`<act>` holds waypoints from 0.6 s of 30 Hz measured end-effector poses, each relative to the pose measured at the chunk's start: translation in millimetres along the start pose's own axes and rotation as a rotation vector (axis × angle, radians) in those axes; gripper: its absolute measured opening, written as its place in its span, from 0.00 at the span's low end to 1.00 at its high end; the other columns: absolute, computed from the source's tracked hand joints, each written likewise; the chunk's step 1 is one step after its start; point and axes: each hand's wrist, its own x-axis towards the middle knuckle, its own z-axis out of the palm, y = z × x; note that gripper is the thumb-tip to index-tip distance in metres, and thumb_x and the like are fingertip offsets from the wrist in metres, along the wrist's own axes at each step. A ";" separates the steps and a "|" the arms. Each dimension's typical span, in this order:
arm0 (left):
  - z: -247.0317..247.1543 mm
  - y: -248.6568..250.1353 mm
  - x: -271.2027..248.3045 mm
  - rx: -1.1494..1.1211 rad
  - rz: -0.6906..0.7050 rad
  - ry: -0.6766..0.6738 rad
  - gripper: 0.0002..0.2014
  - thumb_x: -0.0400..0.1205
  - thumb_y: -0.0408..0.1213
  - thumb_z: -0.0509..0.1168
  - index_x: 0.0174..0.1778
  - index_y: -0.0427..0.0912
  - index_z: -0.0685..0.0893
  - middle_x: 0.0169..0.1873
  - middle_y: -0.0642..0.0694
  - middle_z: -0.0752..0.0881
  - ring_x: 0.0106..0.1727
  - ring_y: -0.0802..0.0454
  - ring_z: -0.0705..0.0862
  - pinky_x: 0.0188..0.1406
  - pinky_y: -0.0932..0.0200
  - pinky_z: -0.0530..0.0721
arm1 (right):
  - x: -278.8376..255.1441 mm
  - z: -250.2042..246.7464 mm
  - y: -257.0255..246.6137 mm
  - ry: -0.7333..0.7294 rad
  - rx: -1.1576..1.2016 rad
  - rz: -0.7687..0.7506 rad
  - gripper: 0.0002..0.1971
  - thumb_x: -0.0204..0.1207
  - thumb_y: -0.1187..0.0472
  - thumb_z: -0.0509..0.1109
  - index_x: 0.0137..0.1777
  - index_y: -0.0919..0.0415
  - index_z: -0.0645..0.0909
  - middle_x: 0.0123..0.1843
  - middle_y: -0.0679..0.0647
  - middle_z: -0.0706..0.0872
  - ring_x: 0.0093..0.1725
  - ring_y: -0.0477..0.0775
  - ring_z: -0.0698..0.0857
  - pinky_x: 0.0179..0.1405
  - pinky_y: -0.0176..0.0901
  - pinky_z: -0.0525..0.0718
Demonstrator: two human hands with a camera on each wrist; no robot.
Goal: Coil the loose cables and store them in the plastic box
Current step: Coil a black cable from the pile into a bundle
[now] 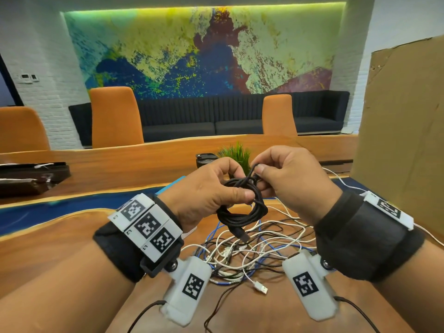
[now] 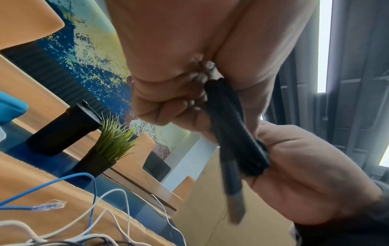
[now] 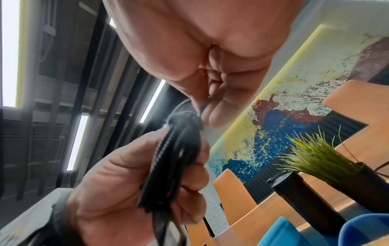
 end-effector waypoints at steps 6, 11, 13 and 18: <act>3.9 6.2 -2.3 0.088 -0.090 -0.044 0.19 0.71 0.23 0.76 0.41 0.46 0.73 0.33 0.44 0.82 0.30 0.54 0.77 0.26 0.65 0.74 | -1.4 2.6 1.7 -0.022 -0.091 -0.019 0.08 0.83 0.68 0.64 0.47 0.58 0.84 0.35 0.56 0.86 0.29 0.47 0.86 0.29 0.39 0.87; 8.2 0.5 -2.3 0.067 -0.078 0.046 0.19 0.63 0.26 0.74 0.39 0.49 0.73 0.39 0.39 0.83 0.40 0.44 0.80 0.40 0.50 0.78 | -0.4 3.6 3.6 -0.002 -0.243 -0.101 0.08 0.83 0.66 0.65 0.47 0.54 0.83 0.40 0.55 0.86 0.35 0.52 0.88 0.36 0.51 0.91; 10.8 -1.0 -3.3 0.062 -0.069 0.069 0.18 0.64 0.26 0.72 0.41 0.49 0.74 0.40 0.36 0.82 0.37 0.43 0.80 0.36 0.49 0.79 | -0.3 4.4 5.5 0.014 -0.249 -0.103 0.08 0.83 0.66 0.65 0.47 0.53 0.82 0.41 0.54 0.86 0.36 0.53 0.88 0.38 0.55 0.91; 5.6 2.0 -3.6 0.058 -0.022 0.094 0.17 0.75 0.17 0.67 0.47 0.44 0.75 0.40 0.39 0.84 0.33 0.49 0.85 0.30 0.54 0.83 | -1.3 6.5 14.6 0.050 -0.175 -0.062 0.08 0.82 0.68 0.64 0.47 0.56 0.82 0.39 0.59 0.87 0.37 0.56 0.89 0.38 0.57 0.91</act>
